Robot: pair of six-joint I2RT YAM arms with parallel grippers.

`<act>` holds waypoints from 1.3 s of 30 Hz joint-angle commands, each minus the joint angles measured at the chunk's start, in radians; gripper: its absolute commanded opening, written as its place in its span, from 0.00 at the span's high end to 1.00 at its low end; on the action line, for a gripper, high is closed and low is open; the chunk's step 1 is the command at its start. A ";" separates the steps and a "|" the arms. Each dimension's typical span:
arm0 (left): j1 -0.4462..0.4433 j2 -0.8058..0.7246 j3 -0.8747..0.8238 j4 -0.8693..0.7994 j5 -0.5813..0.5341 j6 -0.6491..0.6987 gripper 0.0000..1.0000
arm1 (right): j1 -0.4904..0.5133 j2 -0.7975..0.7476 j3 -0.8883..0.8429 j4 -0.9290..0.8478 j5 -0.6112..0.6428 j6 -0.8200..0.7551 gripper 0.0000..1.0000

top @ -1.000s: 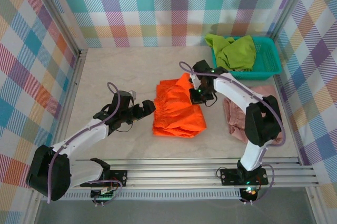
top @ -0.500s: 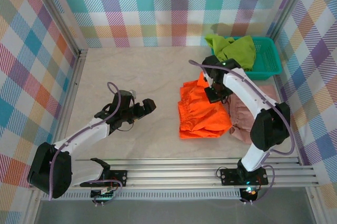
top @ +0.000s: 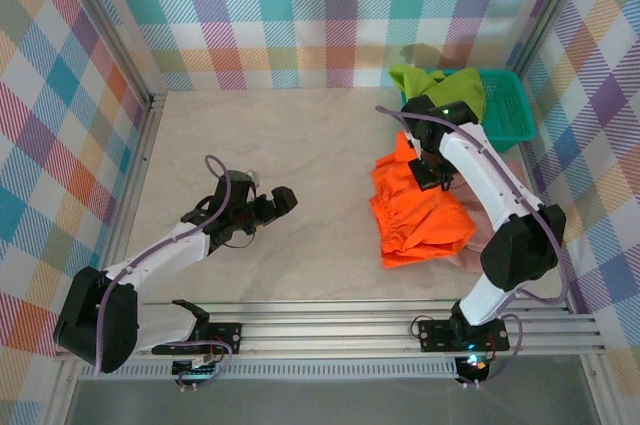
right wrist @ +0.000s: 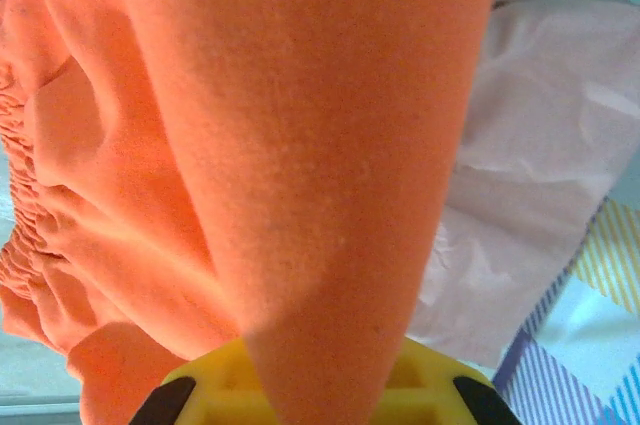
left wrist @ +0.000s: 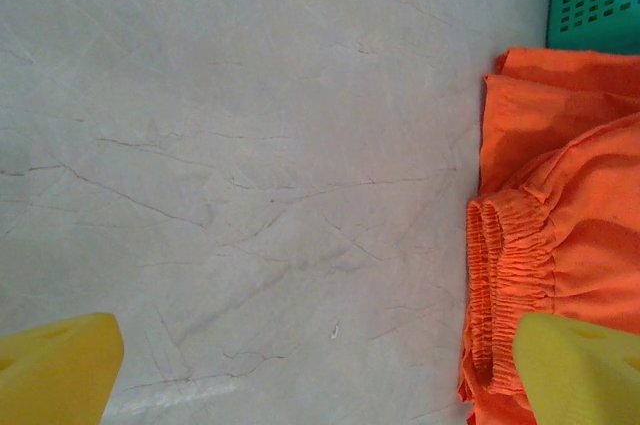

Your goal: Fold and stack the shorts

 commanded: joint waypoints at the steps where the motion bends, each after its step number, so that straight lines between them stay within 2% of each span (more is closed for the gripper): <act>1: 0.013 0.010 0.000 0.030 0.013 -0.013 0.00 | -0.019 -0.037 0.057 -0.056 0.053 -0.014 1.00; 20: 0.013 0.028 -0.001 0.042 0.007 -0.020 0.00 | -0.080 -0.046 0.257 -0.165 0.120 -0.007 1.00; 27: 0.013 0.038 0.000 0.048 0.007 -0.021 0.00 | -0.127 -0.067 0.212 -0.144 0.162 -0.025 1.00; 39: 0.013 0.081 0.010 0.081 0.023 -0.020 0.00 | -0.225 -0.074 0.110 -0.051 0.314 -0.063 1.00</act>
